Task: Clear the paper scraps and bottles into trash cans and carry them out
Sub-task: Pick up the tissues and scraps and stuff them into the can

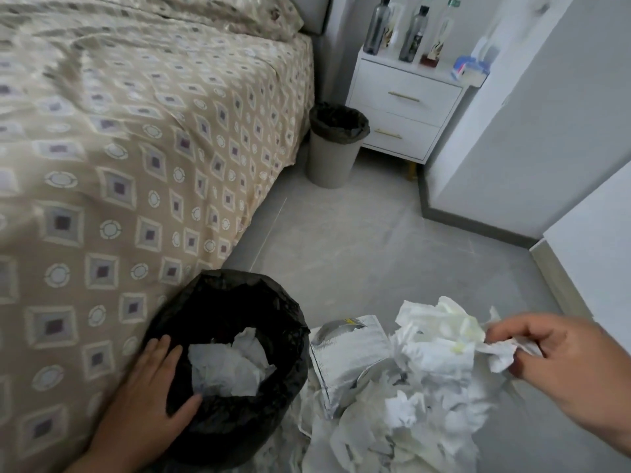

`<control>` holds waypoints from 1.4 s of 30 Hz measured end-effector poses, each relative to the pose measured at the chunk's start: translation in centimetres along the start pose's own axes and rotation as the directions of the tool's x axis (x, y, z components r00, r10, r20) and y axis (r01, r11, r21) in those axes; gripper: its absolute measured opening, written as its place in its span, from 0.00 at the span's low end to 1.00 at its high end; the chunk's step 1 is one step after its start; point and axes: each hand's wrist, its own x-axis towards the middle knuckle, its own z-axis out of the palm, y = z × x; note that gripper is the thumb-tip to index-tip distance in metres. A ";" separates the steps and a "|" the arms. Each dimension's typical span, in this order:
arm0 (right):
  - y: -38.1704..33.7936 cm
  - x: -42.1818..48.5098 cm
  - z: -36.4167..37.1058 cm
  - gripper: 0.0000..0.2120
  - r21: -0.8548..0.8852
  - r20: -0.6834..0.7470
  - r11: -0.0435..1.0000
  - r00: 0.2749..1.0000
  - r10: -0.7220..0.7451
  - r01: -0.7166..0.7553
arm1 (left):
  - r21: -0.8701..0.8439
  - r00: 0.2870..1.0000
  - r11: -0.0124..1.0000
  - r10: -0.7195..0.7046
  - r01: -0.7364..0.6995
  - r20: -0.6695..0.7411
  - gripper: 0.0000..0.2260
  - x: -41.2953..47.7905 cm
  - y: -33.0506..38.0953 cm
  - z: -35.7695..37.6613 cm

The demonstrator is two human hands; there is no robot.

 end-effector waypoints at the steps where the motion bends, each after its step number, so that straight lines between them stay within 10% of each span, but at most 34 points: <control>1: -1.2 0.3 0.1 0.20 0.030 -0.016 0.999 1.000 -0.020 0.021 | -0.009 1.000 1.000 0.001 -0.001 -0.005 0.53 0.0 0.1 -0.1; 7: -8.2 2.9 2.5 0.06 0.263 0.003 0.953 0.987 -0.159 0.153 | -0.003 0.999 0.999 0.032 -0.032 0.006 0.61 0.5 0.0 -0.6; 9: -9.8 4.1 3.5 0.23 0.300 0.037 0.939 0.981 -0.188 0.168 | -0.012 0.999 0.999 0.049 -0.049 0.007 0.60 0.6 -0.1 -0.7; 12: -12.6 5.5 5.5 0.07 0.377 0.026 0.905 0.974 -0.225 0.199 | 0.052 0.993 0.995 0.082 -0.086 0.079 0.53 0.9 -0.7 -0.7; 19: -17.0 8.6 9.2 0.07 0.462 0.060 0.859 0.958 -0.280 0.222 | 0.052 0.993 0.993 0.100 -0.103 0.064 0.43 0.8 -1.5 0.2; 36: -3.5 9.2 28.4 0.14 -0.028 0.337 0.998 0.941 -0.040 0.052 | 0.052 0.992 0.990 0.127 -0.128 0.023 0.49 1.0 -2.3 1.5; 42: -1.7 8.0 29.5 0.27 -0.127 0.618 0.992 0.784 0.060 0.025 | 0.085 0.990 0.987 0.134 -0.138 0.053 0.51 1.1 -2.2 1.6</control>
